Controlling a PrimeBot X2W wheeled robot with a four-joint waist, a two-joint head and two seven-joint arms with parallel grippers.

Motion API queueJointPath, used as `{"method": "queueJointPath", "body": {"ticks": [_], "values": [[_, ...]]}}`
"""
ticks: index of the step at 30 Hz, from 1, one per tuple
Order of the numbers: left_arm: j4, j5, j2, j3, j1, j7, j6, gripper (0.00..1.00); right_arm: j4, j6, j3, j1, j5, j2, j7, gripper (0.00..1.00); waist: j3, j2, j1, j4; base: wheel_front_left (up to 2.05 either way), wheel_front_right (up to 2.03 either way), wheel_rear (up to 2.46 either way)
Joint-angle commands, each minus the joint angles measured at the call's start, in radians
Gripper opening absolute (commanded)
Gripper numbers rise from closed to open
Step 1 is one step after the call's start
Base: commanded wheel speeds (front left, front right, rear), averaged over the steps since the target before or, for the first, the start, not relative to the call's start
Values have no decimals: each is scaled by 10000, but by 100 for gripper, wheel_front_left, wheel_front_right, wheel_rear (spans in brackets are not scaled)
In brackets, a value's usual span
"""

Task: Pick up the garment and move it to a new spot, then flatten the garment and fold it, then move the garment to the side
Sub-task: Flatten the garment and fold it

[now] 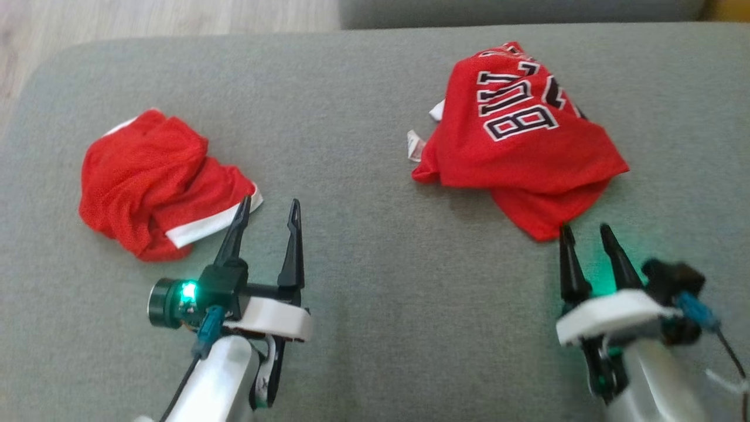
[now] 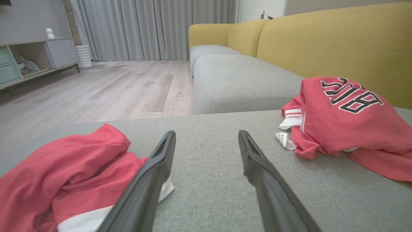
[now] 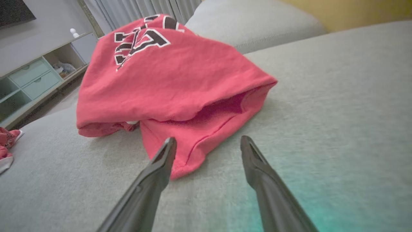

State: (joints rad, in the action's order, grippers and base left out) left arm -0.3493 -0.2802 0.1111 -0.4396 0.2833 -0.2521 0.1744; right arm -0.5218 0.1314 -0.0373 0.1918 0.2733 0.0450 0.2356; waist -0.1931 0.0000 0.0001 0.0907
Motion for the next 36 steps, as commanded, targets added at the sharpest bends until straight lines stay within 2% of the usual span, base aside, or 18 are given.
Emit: {"method": "queueJointPath", "body": {"ticks": [1, 7, 8, 9, 10, 13, 15, 20, 23, 27, 28, 33, 36], "values": [[232, 88, 37, 412, 393, -96, -44, 100, -101, -7, -338, 571, 226, 52, -5, 100, -150, 0, -1, 148, 0, 0, 0], [106, 207, -75, 531, 458, -96, -128, 100, -2206, -7, -867, 1707, 896, 52, -91, 100, -288, 0, -1, 350, 0, 0, 0], [90, 222, -85, 556, 448, -96, -141, 100, -2498, -7, -956, 1856, 781, 52, -68, 85, -286, 0, -1, 356, 0, 0, 0], [77, 236, -89, 586, 438, -96, -152, 100, -2749, -7, -1000, 1999, 570, 52, -23, 32, -282, 0, -1, 352, 0, 0, 0], [61, 246, -92, 623, 428, -96, -162, 100, -2946, -7, -980, 2128, 349, 52, 35, 0, -274, 0, -1, 337, 0, 0, 0], [27, 248, -108, 768, 385, -97, -162, 100, -3193, -7, -435, 2445, -367, 52, 199, 0, -195, 0, -1, 201, 0, 0, 0], [33, 255, -129, 852, 344, -97, -169, 100, -3075, -7, 140, 2537, -1326, 94, 243, 0, -99, 0, -1, 69, 0, 0, 0], [-5, 269, -242, 898, 205, -97, -288, 100, -1615, -7, 1369, 2313, -3341, 435, 258, 0, 253, 0, -1, -249, 0, 0, 0], [-26, 272, -324, 903, 134, -97, -347, 100, -886, -7, 1783, 2188, -4192, 965, 258, 0, 489, 0, -1, -370, 0, 0, 0], [-66, 278, -431, 851, 99, -97, -414, 100, -215, -7, 2108, 2237, -4870, 2012, -96, 0, 695, 0, -1, -370, 0, 0, 0], [-66, 278, -431, 851, 99, -97, -414, 100, -215, -7, 2108, 2237, -4870, 2012, -96, 0, 695, 0, -1, -370, 0, 0, 0], [-115, 244, -530, 751, 136, -97, -463, 100, 242, -7, 2435, 2335, -5344, 3319, -641, 0, 768, 0, -1, -219, 0, 0, 0], [-122, 222, -560, 729, 149, -97, -476, 100, 85, -7, 2544, 2374, -5257, 3716, -1059, 0, 724, 0, -1, -145, 0, 0, 0]]}}
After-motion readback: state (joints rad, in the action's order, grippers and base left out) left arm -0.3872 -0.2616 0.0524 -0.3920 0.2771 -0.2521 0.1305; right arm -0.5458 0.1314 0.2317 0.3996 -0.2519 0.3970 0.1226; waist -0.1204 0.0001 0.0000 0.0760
